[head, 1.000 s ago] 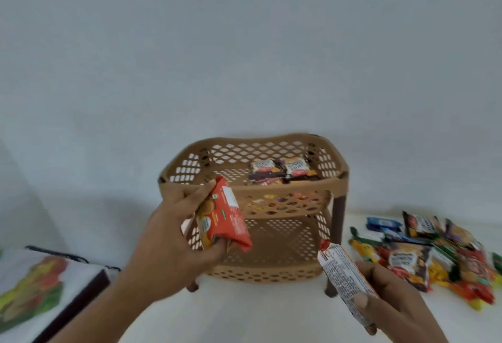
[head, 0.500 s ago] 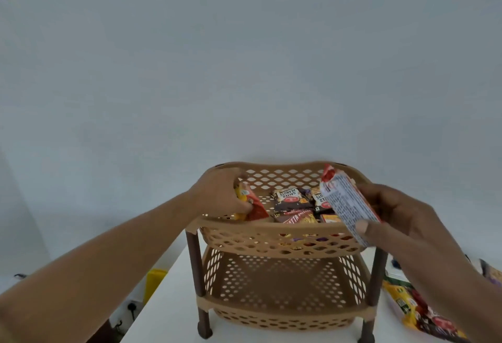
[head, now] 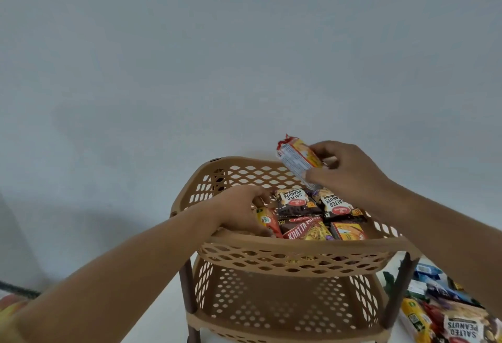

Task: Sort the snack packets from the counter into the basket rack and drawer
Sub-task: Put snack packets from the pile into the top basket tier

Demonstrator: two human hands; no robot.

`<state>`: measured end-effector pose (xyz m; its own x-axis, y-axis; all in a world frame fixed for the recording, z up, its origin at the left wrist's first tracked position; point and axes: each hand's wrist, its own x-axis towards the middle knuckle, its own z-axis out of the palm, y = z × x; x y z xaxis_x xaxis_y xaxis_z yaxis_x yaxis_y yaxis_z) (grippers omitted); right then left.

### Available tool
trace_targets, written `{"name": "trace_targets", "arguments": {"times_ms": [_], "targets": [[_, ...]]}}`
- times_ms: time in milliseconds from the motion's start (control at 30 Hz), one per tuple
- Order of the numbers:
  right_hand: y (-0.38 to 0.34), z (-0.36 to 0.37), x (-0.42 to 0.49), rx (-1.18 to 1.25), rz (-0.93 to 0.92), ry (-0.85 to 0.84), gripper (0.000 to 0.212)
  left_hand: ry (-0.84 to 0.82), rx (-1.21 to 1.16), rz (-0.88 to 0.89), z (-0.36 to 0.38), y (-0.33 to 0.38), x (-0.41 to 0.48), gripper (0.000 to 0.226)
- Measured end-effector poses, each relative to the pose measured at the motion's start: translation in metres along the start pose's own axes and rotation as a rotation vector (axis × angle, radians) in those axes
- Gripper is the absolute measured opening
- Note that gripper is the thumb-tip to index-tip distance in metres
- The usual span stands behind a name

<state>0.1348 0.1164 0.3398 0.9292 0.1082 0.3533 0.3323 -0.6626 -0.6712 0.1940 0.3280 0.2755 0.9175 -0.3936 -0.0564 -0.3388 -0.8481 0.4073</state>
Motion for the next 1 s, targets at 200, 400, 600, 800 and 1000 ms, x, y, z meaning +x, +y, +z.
{"name": "trace_targets", "arguments": {"times_ms": [200, 400, 600, 800, 1000], "targets": [[-0.004, 0.055, 0.07, -0.196, -0.027, -0.092, 0.05, -0.009, -0.089, -0.06, -0.003, 0.001, -0.004, 0.078], [0.014, 0.103, 0.09, -0.461, -0.005, -0.201, 0.046, -0.012, -0.068, -0.063, -0.005, -0.005, -0.006, 0.066], [0.027, 0.114, 0.088, -0.578, -0.013, -0.258, 0.037, -0.033, -0.128, -0.063, -0.006, -0.006, -0.003, 0.057], [0.033, 0.116, 0.091, -0.519, -0.034, -0.311, 0.028, -0.036, -0.16, -0.074, -0.004, -0.008, -0.003, 0.058], [0.034, 0.115, 0.089, -0.659, -0.084, -0.466, 0.034, -0.027, -0.15, -0.072, -0.003, -0.009, -0.003, 0.063]]}}
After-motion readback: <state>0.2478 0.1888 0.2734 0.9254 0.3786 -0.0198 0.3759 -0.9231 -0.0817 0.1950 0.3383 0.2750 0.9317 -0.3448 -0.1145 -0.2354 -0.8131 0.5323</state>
